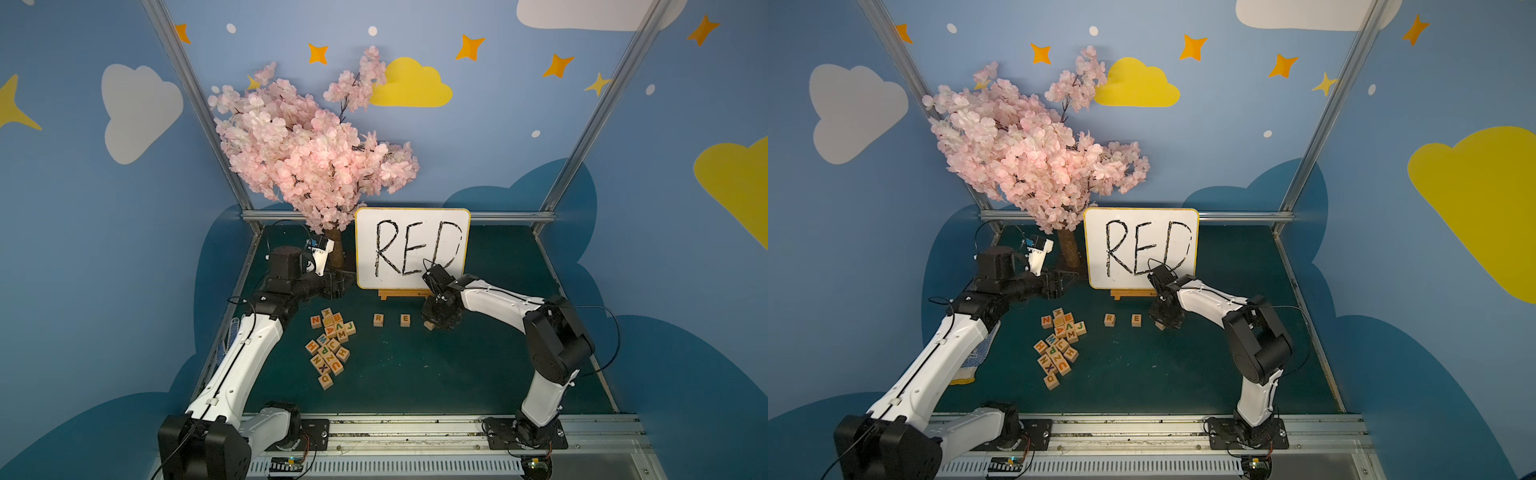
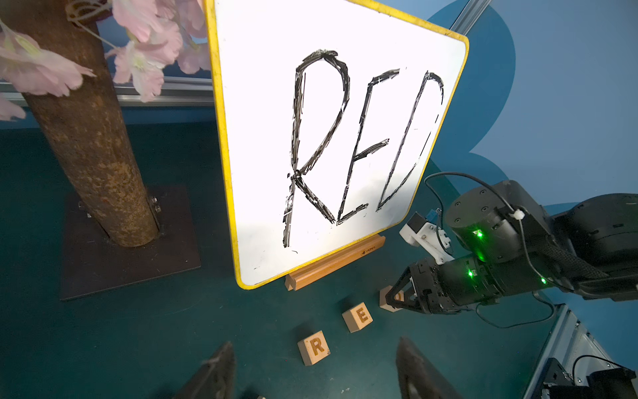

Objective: Assemble the uppercase word "red" with letter blocks
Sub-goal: Adjust the letter block at the center of the board.

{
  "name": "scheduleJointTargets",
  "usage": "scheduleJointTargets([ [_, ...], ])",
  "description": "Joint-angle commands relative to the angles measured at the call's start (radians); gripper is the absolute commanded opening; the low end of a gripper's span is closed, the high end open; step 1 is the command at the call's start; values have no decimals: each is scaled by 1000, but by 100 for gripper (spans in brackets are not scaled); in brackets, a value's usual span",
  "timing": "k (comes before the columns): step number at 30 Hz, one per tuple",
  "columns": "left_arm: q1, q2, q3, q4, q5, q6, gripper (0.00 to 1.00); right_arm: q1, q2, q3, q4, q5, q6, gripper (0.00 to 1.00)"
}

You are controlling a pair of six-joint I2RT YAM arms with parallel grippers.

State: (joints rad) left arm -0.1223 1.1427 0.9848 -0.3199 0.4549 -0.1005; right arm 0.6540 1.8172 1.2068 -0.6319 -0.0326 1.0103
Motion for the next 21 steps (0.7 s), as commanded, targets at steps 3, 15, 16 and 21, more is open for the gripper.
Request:
scheduleJointTargets([
  [3,7,-4,-6,2,4,10,72,-10,34,37,-68,33,-33,39],
  [15,7,-5,-6,2,4,10,72,-11,85,150,-233,115,-217,19],
  [16,7,-5,-6,5,4,10,72,-11,92,164,-250,129,-242,18],
  [21,6,-6,-6,2,5,10,72,-11,127,213,-275,136,-326,18],
])
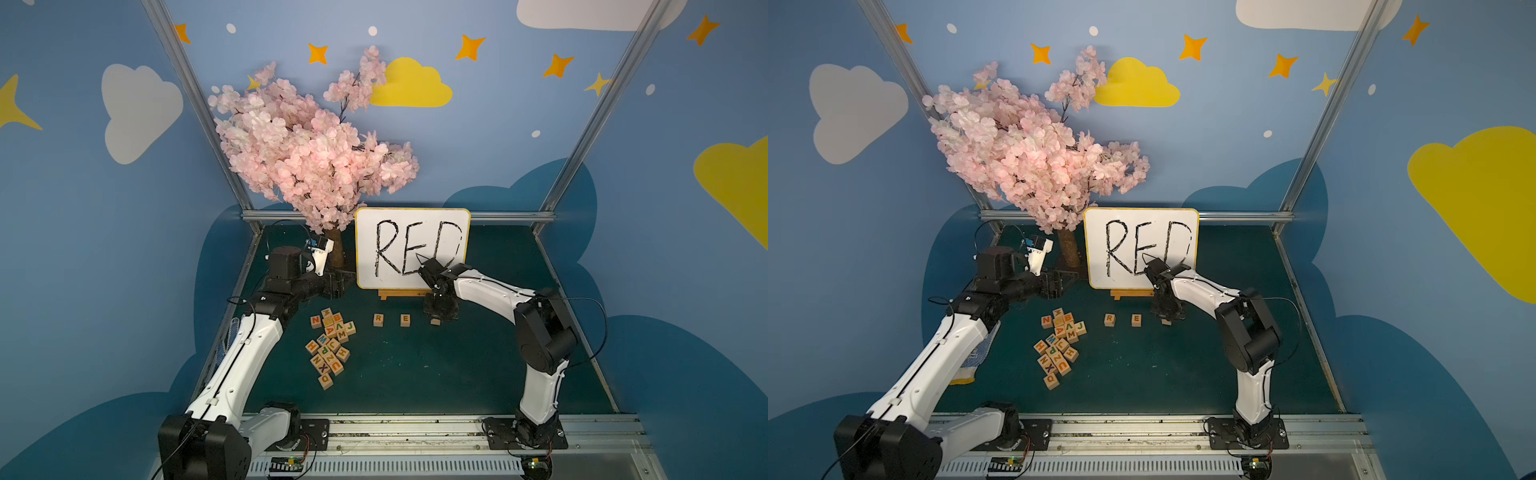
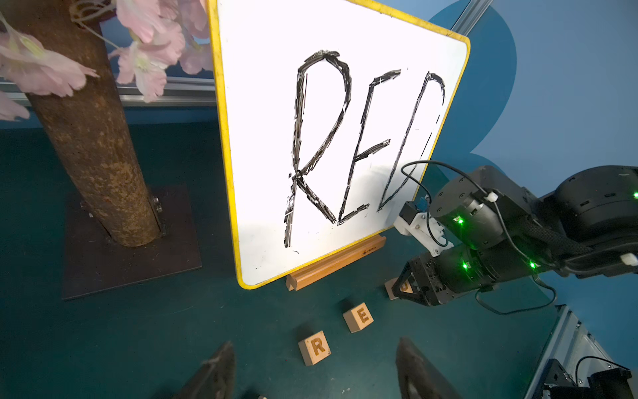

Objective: Assemble the uppercase word "red" with letter blocks
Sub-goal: Adjust the letter block at the center of the board.

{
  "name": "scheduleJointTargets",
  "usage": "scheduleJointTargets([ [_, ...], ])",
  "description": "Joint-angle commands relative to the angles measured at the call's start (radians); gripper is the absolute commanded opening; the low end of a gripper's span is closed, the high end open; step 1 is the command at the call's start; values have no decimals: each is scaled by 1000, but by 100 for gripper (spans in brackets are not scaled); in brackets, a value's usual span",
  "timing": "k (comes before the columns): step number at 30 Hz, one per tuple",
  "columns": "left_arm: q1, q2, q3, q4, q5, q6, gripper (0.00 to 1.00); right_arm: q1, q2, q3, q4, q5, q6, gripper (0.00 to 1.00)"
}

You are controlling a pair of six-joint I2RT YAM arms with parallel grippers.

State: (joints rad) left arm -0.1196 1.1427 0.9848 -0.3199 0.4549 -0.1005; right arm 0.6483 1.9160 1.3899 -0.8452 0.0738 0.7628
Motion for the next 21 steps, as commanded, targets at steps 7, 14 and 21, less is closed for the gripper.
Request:
scheduleJointTargets([
  [7,5,-5,-6,1,1,14,72,2,55,26,0,-21,-169,18],
  [14,4,-4,-7,-1,-1,13,72,6,48,4,44,-26,-254,19],
  [21,6,-1,-6,0,-2,15,72,10,25,-30,78,-45,-258,20],
])
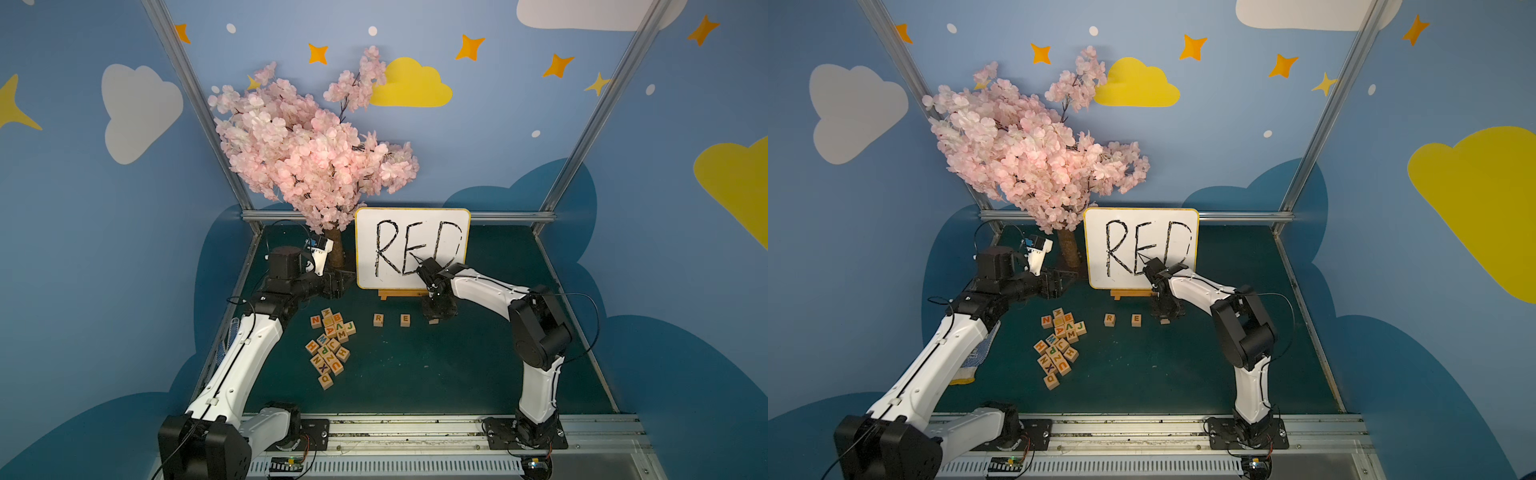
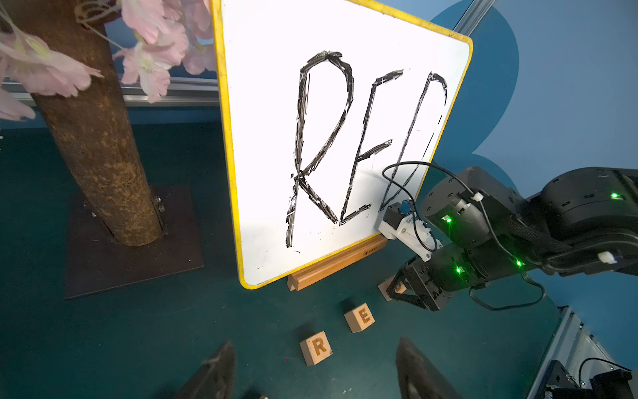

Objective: Assemble the uppercase word "red" with letter blocks
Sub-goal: Adjust the letter block at the center of the board.

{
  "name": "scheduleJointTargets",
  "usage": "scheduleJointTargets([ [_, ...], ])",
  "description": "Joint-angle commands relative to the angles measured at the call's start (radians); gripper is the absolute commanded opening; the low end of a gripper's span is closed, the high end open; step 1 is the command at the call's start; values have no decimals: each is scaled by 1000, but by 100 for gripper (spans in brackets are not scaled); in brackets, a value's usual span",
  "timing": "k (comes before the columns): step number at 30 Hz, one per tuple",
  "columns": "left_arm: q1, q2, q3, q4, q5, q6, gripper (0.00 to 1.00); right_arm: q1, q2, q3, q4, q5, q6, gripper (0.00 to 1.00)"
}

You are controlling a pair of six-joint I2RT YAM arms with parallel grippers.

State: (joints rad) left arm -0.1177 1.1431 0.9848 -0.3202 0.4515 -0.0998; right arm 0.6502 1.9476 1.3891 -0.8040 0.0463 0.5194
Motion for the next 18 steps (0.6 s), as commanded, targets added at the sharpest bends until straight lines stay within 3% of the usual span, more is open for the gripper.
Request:
scheduleJointTargets([
  [1,4,-1,-6,0,0,14,72,8,-8,-32,39,-17,-15,20],
  [5,4,-1,-7,0,0,13,72,12,-17,-40,40,-19,-13,21],
  [13,5,-1,-9,1,-9,8,73,17,-22,-39,32,-17,9,35],
  [18,4,-2,-9,7,-11,2,73,16,-38,-56,35,-22,37,31],
])
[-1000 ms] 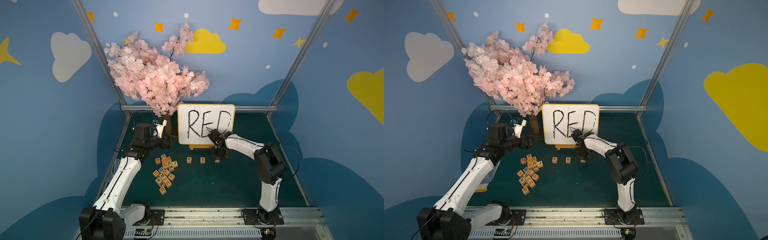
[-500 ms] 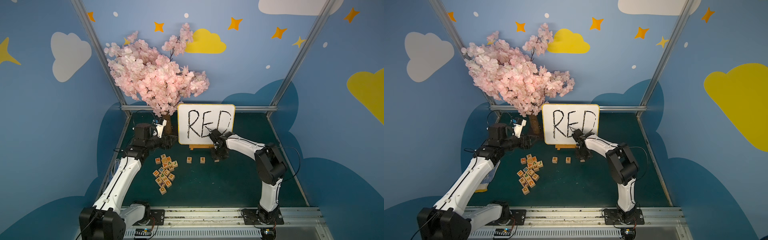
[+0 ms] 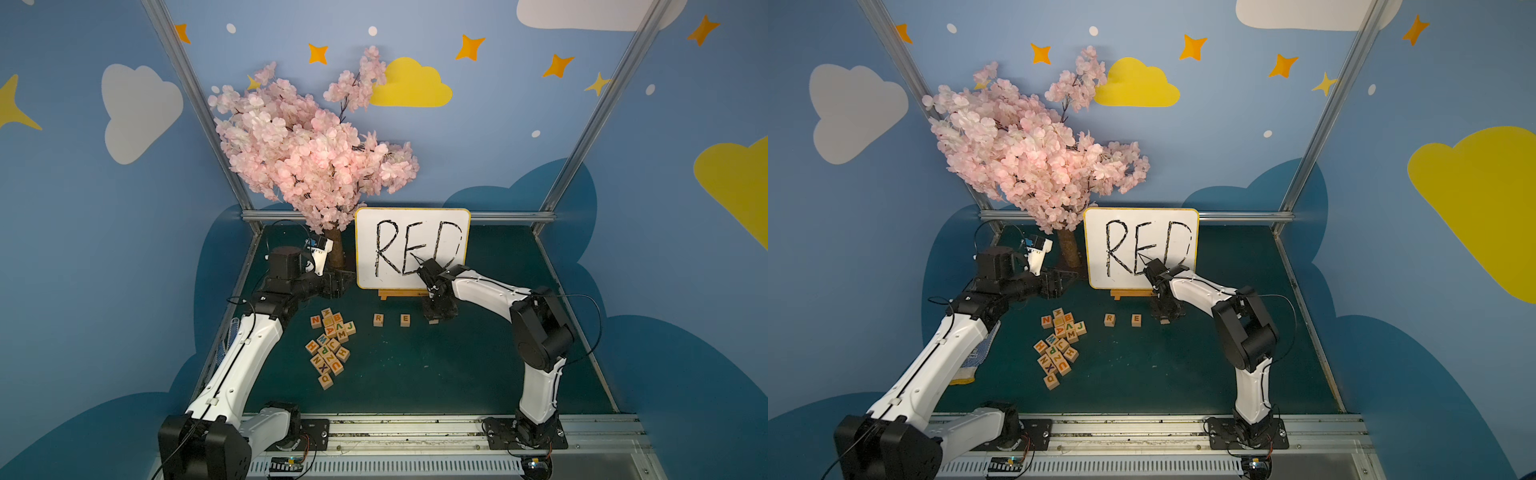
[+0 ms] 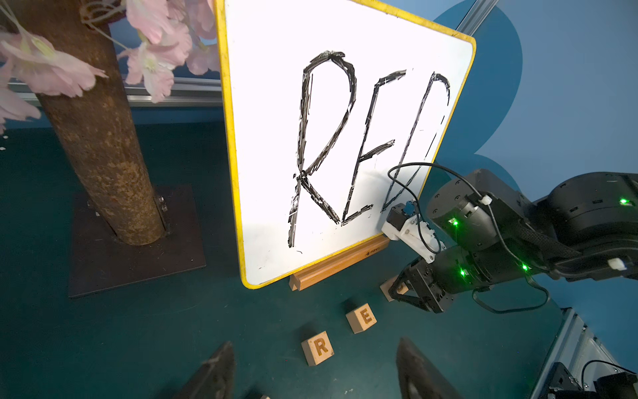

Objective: Assemble the uppercase word "red" with letter blocks
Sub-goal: Adjust the letter block at the center of the board, then reset both arms

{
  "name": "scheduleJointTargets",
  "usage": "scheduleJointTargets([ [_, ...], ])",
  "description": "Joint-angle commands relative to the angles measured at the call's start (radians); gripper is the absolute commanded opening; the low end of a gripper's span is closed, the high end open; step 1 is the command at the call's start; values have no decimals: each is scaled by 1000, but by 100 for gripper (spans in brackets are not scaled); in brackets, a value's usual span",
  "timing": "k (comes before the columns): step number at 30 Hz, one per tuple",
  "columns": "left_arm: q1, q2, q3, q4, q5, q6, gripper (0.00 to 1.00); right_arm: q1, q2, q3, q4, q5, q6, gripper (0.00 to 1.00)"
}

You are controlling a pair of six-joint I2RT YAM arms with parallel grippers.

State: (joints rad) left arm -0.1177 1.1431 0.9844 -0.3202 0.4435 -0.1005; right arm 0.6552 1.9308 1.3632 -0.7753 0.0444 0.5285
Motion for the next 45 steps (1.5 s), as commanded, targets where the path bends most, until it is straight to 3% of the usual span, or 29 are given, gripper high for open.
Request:
scheduleJointTargets([
  [1,4,-3,-9,7,-4,4,73,12,-24,-33,7,-22,32,29],
  [5,4,-3,-8,7,-7,3,73,12,-37,-48,10,-26,47,25],
  [14,4,-10,-10,6,-17,2,74,11,-59,-63,10,-15,51,27],
  [20,4,-21,-13,11,-55,-12,82,9,-54,-62,12,-18,50,37],
  [22,3,-27,-15,13,-78,-20,91,9,-57,-61,11,-17,50,42],
  [24,4,-33,-16,18,-120,-36,99,8,-72,-62,13,-14,44,49],
  [27,4,-44,-22,29,-199,-74,100,5,-114,-65,11,-2,29,57],
  [32,4,-90,-120,143,-425,-153,100,-20,-211,-68,10,65,-28,65],
  [36,4,-99,-255,339,-621,-199,100,-88,-322,-106,67,171,-84,76],
  [38,4,-79,-321,448,-709,-167,100,-131,-388,-145,121,235,-125,85],
  [42,10,-13,-362,545,-879,-67,100,-252,-484,-214,179,328,-139,88],
  [45,44,31,-396,617,-865,-27,100,-313,-544,-314,278,434,-181,88],
])
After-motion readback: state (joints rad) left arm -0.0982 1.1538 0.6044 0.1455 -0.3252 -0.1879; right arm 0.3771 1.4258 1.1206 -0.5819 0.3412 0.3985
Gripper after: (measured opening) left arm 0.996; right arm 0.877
